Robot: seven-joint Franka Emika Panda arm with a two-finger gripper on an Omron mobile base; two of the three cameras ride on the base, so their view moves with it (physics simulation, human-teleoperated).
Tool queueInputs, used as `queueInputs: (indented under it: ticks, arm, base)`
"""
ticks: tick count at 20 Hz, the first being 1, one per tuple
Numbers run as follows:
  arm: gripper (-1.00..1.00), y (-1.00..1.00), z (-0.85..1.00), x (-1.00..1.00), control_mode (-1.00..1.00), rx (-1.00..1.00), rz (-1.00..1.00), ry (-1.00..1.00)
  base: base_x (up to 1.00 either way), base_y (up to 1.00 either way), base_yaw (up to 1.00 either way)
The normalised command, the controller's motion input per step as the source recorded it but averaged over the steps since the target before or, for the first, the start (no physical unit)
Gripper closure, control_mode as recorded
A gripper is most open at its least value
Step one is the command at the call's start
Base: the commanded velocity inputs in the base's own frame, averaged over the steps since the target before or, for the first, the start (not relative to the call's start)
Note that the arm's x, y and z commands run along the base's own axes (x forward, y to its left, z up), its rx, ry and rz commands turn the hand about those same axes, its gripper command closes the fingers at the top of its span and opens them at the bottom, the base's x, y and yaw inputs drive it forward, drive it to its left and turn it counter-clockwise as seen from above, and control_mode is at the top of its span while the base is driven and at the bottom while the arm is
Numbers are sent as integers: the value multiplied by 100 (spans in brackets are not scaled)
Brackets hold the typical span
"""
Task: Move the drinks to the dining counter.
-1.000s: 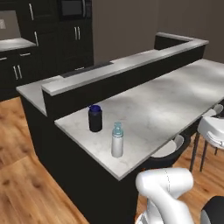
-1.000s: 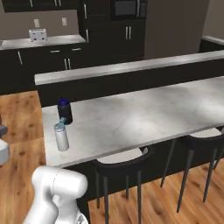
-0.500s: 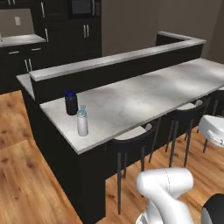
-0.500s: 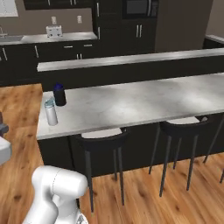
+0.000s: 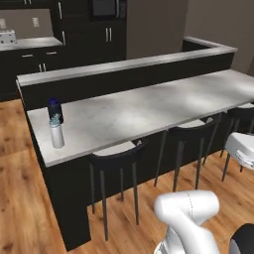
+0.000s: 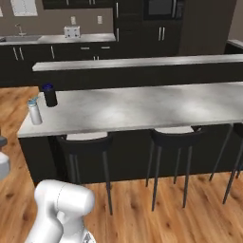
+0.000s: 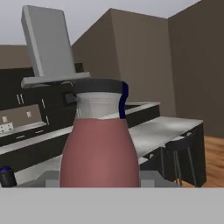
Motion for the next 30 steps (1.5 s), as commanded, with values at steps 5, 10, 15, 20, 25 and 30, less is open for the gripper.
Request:
queueInputs:
  ticks: [5, 10, 15, 20, 25, 30]
  arm:
    - [100, 0, 0, 0, 100, 0, 0, 0]
    - [100, 0, 0, 0, 100, 0, 0, 0]
    - [100, 0, 0, 0, 100, 0, 0, 0]
    - [100, 0, 0, 0, 100, 0, 0, 0]
    - [100, 0, 0, 0, 100, 0, 0, 0]
    - [100, 0, 0, 0, 100, 0, 0, 0]
  base:
    - [61, -67, 15]
    - [100, -1, 1]
    - [100, 12, 0]
    - [94, -62, 19]
    - [86, -49, 43]
    - [91, -48, 52]
